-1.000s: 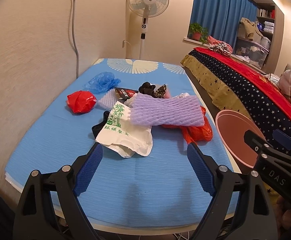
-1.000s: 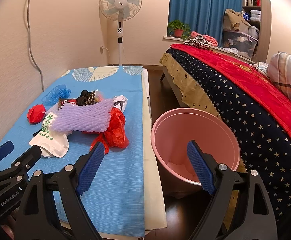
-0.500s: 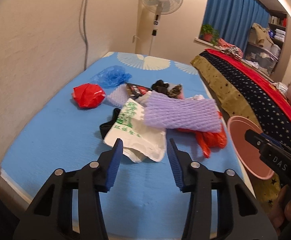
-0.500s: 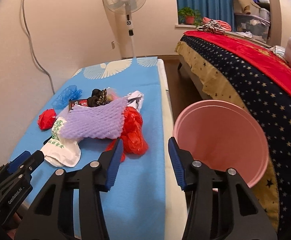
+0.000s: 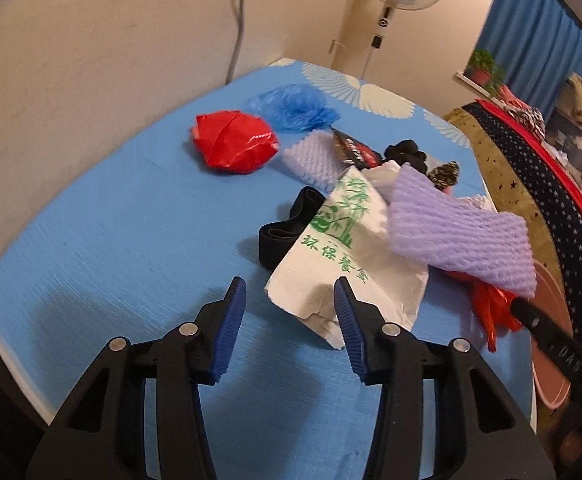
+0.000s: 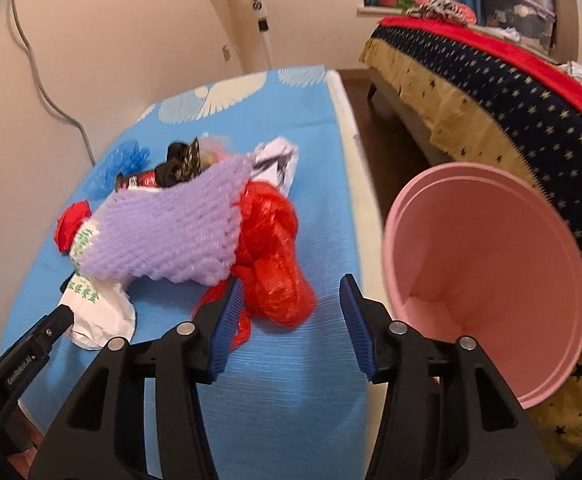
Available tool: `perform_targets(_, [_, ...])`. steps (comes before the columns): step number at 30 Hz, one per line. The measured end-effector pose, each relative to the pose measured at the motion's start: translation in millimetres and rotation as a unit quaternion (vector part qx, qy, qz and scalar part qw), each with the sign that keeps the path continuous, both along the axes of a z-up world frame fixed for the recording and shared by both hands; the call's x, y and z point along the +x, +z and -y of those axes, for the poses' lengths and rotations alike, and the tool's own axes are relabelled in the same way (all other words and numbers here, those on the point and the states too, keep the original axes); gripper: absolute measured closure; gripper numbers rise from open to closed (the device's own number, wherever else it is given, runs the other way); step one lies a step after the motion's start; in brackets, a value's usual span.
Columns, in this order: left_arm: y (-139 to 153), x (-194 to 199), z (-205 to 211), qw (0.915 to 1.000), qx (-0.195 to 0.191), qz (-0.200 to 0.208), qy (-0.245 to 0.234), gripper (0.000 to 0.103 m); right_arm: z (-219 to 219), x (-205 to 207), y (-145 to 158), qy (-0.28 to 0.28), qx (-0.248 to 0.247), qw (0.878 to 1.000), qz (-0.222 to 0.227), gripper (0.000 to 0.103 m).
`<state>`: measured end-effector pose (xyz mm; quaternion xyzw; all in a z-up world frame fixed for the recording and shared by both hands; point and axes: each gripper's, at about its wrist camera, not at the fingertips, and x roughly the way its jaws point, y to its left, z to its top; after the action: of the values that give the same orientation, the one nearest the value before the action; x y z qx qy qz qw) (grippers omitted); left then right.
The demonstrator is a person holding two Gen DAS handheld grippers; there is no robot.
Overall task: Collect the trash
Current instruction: 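Grasp the red plastic bag with the right gripper while the left gripper grasps the white paper bag, then carry the red bag and white paper bag over the pink wastebasket with both grippers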
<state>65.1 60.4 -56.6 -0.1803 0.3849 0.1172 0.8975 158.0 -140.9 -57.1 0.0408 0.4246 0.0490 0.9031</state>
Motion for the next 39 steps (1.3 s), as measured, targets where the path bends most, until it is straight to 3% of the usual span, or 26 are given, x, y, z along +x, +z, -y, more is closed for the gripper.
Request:
perform_targets(6, [-4.4, 5.2, 1.7, 0.9996, -0.026, 0.002, -0.008, 0.056, -2.6, 6.5, -4.5, 0.006, -0.004, 1.000, -0.009, 0.054])
perform_targets(8, [-3.2, 6.5, 4.3, 0.9994, -0.029, 0.006, -0.016, 0.056, -2.1, 7.4, -7.3, 0.010, 0.002, 1.000, -0.017, 0.068])
perform_targets(11, [-2.1, 8.8, 6.6, 0.9990, -0.036, 0.009, -0.025, 0.058, -1.1, 6.2, -5.5, 0.013, 0.006, 1.000, -0.017, 0.082])
perform_targets(14, [1.3, 8.5, 5.7, 0.9985, -0.043, 0.018, -0.030, 0.075, -1.4, 2.2, 3.4, 0.019, 0.010, 1.000, -0.006, 0.088])
perform_targets(17, [7.9, 4.9, 4.3, 0.9981, -0.042, 0.032, -0.031, 0.088, -1.6, -2.9, 11.0, 0.019, 0.011, 1.000, 0.002, 0.090])
perform_targets(21, [21.1, -0.6, 8.2, 0.9968, -0.036, 0.056, -0.045, 0.095, 0.8, -13.2, 23.2, 0.019, 0.012, 1.000, 0.014, 0.091])
perform_targets(34, [65.7, -43.4, 8.8, 0.9921, 0.006, 0.117, -0.045, 0.101, 11.1, -56.6, 58.8, 0.010, -0.037, 0.997, 0.064, 0.091])
perform_targets(39, [76.1, -56.4, 7.4, 0.9902, 0.012, 0.132, -0.045, 0.101, -3.3, -75.9, 76.1, 0.053, -0.079, 0.991, 0.097, 0.091])
